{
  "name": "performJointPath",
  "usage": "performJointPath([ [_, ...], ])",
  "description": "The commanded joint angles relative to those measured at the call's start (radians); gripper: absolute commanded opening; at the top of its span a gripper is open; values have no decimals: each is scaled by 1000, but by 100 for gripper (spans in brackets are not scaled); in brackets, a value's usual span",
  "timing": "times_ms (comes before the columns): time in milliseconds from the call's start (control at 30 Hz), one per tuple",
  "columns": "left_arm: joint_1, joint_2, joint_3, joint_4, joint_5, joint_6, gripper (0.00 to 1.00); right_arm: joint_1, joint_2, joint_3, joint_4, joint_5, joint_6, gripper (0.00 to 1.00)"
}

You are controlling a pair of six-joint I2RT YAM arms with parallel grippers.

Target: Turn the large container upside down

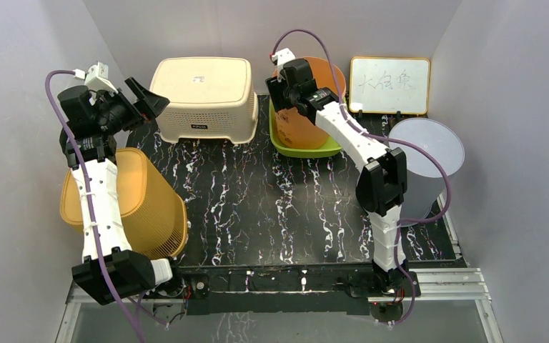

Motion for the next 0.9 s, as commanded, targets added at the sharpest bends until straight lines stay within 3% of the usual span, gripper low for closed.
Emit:
performJointPath([
  [0,-3,-42,-19,28,22,5,98,-3,-26,-35,42,-41,-29,48],
  [200,-4,-37,-16,24,19,11,98,-7,-35,-51,58,-19,-29,0],
  [433,-3,-31,-12,15,20,20,98,-9,-93,25,79,93,-60,0],
  [700,-3,-36,-14,14,13,20,98,-7,-279,69,136,40,-32,0],
  [867,-4,-36,-5,8,18,14,98,29,-427,-4,148,40,-33,0],
])
